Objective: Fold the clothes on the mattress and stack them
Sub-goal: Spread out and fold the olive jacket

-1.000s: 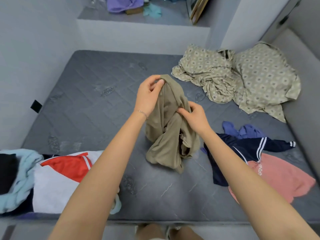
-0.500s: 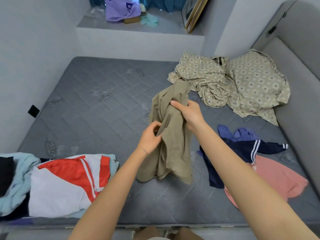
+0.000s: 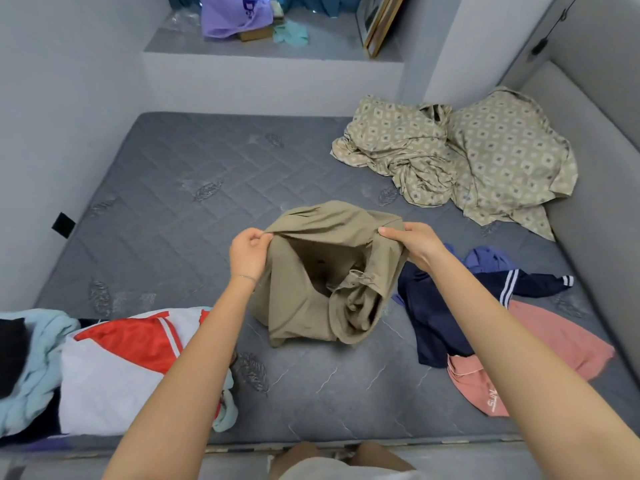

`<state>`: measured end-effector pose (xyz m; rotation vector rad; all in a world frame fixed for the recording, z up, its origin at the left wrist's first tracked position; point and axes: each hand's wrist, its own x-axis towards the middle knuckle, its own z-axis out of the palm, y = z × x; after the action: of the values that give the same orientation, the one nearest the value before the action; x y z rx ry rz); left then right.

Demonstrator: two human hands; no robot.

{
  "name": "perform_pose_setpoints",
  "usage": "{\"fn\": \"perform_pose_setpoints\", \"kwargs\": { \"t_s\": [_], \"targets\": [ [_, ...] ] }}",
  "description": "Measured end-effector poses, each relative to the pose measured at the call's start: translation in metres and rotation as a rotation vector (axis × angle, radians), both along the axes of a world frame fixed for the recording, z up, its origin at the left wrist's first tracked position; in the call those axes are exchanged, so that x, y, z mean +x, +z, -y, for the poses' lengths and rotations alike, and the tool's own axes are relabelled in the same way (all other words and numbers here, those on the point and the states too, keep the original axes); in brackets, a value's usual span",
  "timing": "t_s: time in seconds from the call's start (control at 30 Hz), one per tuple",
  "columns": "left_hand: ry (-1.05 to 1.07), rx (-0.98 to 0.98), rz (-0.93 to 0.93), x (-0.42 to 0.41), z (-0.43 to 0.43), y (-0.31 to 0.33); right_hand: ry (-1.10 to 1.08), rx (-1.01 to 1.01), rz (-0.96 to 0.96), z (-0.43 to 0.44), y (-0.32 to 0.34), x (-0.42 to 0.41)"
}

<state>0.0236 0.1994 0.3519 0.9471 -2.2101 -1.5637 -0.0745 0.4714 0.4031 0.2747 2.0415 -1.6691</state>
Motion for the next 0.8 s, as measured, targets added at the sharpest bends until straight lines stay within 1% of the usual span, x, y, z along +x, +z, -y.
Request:
{"fn": "perform_pose_setpoints", "kwargs": {
  "t_s": [0.13,0.27,0.33,0.4,0.43,0.5,0.57,0.67,0.7,0.77,0.8],
  "targets": [
    [0.045,0.019,0.054,0.002,0.003,-0.01,-0.032,0.046,-0.044,-0.004,-0.002,-0.006],
    [0.012,0.01,0.076,0.005,0.0,-0.014,-0.026,0.095,-0.098,-0.002,-0.004,-0.01],
    [-0.017,0.009,0.126,0.005,0.0,-0.018,0.013,0.11,-0.133,0.001,-0.003,-0.01],
    [-0.122,-0.017,0.221,0.007,-0.001,-0.021,0.066,0.114,-0.173,0.005,0.0,-0.01],
    [-0.194,0.002,0.259,0.008,-0.003,-0.022,0.095,0.106,-0.196,0.008,0.002,-0.01],
    [-0.37,0.076,0.279,0.01,-0.008,-0.019,0.149,0.068,-0.224,0.015,0.008,-0.01],
    [-0.549,0.035,0.202,0.009,-0.016,-0.011,0.257,0.052,-0.244,0.021,0.016,-0.011],
    [-0.678,-0.081,0.028,-0.006,-0.037,0.015,0.525,0.103,-0.251,0.032,0.026,-0.006],
    [-0.726,-0.115,-0.002,-0.014,-0.044,0.023,0.59,0.118,-0.241,0.035,0.026,-0.004],
    [-0.844,-0.164,0.006,-0.028,-0.057,0.033,0.651,0.115,-0.246,0.04,0.026,-0.002],
    [-0.888,-0.14,0.035,-0.033,-0.062,0.035,0.65,0.102,-0.246,0.041,0.026,-0.001]
  ]
}}
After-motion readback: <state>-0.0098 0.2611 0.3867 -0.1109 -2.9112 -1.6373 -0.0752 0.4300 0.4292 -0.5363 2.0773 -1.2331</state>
